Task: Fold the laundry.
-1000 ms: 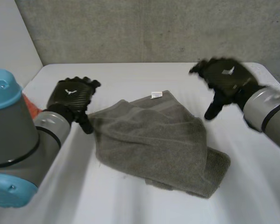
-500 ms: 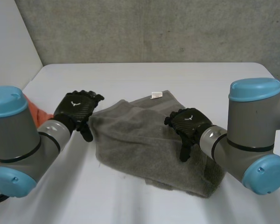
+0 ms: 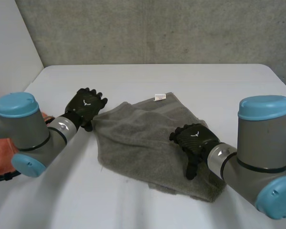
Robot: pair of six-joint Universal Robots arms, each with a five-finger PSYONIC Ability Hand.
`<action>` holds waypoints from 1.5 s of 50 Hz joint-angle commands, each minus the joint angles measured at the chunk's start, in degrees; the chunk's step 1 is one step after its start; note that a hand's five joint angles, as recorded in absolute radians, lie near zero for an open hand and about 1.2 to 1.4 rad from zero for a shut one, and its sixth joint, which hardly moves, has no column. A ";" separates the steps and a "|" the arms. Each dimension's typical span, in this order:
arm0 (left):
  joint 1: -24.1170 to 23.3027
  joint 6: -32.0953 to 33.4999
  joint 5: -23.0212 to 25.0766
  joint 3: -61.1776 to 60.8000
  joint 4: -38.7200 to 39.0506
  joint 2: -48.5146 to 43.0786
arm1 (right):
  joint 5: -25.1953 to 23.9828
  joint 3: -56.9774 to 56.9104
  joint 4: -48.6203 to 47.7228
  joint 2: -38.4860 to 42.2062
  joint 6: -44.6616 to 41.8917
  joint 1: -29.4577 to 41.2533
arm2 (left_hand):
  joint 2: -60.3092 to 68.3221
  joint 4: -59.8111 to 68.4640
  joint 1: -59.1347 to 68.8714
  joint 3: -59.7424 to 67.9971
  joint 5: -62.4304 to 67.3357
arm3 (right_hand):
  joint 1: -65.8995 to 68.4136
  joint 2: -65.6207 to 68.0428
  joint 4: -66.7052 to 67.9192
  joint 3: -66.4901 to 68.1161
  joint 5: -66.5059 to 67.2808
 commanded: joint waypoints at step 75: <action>-8.35 -23.23 -14.30 -8.62 -14.53 26.50 | -0.45 -44.36 12.33 15.10 -6.78 -8.38 | 57.70 57.61 57.96 57.69 57.40 | -1.18 -2.44 -3.19 -2.12 -3.69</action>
